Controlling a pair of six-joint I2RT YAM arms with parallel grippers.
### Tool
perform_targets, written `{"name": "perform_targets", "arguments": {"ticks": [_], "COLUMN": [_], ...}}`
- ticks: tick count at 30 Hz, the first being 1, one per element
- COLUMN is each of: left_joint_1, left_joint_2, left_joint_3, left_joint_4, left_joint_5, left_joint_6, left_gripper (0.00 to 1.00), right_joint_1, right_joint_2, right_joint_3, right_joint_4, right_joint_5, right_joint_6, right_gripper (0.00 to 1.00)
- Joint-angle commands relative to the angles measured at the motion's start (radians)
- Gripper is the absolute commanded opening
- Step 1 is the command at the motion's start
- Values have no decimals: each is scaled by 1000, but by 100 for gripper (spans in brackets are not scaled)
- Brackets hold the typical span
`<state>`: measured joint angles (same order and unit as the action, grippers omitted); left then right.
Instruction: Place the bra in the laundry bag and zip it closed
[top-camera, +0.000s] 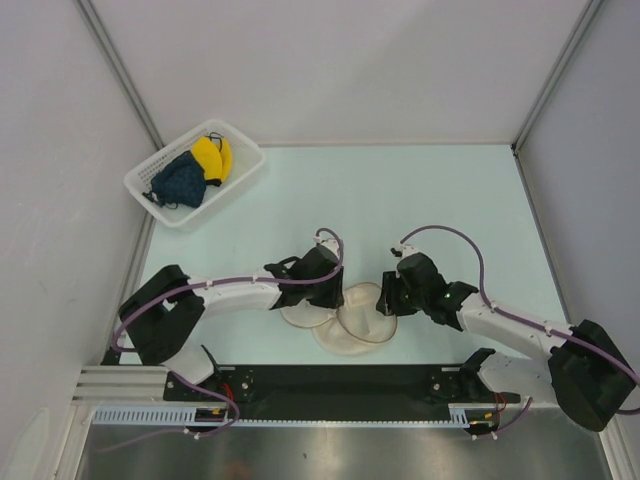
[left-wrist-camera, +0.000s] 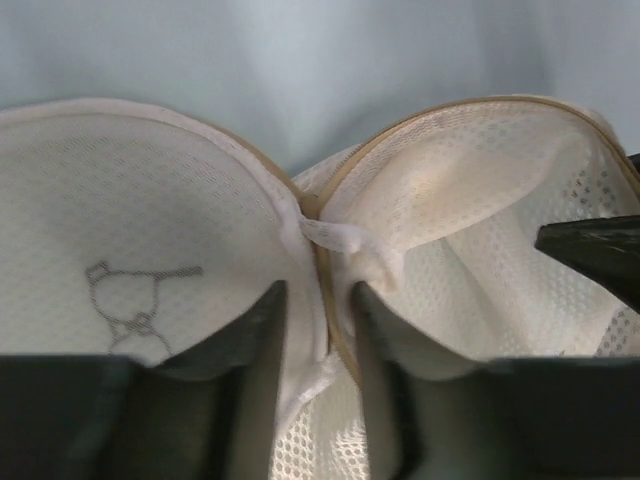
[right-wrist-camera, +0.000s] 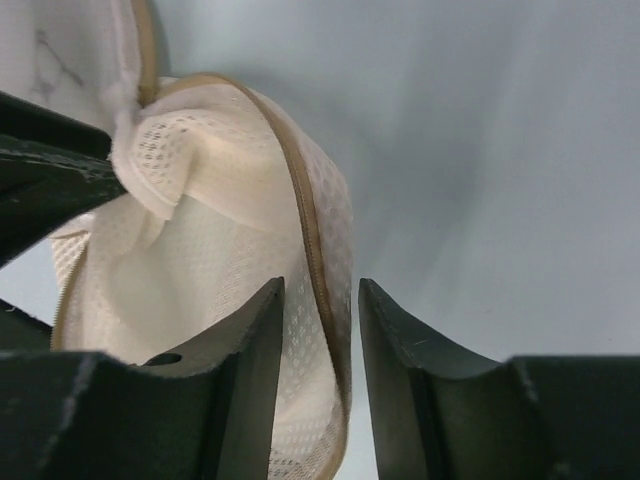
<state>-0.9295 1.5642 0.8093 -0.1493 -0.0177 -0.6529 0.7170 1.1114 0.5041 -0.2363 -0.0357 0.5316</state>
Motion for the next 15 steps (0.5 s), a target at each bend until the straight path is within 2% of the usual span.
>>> {"name": "perform_targets", "arguments": {"ticks": [1, 3, 5, 9, 12, 15], "left_joint_1": [-5, -5, -9, -23, -43, -45], "left_joint_2": [-3, -29, -58, -188, -292, -345], "left_joint_3": [40, 82, 131, 209, 272, 324], "left_joint_4": [1, -76, -172, -318, -400, -415], "left_joint_5": [-16, -69, -112, -212, -252, -205], "left_joint_6": [45, 74, 113, 160, 177, 199], "left_gripper": [14, 2, 0, 0, 0, 0], "right_joint_1": [6, 12, 63, 165, 268, 315], "right_joint_2": [41, 33, 13, -28, -27, 20], "right_joint_3": [2, 39, 95, 288, 424, 496], "right_joint_4": [48, 22, -87, -390, -535, -622], "right_joint_5": [34, 74, 187, 397, 569, 692], "right_joint_6": [11, 8, -2, -1, 42, 94], "right_gripper": [36, 27, 21, 0, 0, 0]}}
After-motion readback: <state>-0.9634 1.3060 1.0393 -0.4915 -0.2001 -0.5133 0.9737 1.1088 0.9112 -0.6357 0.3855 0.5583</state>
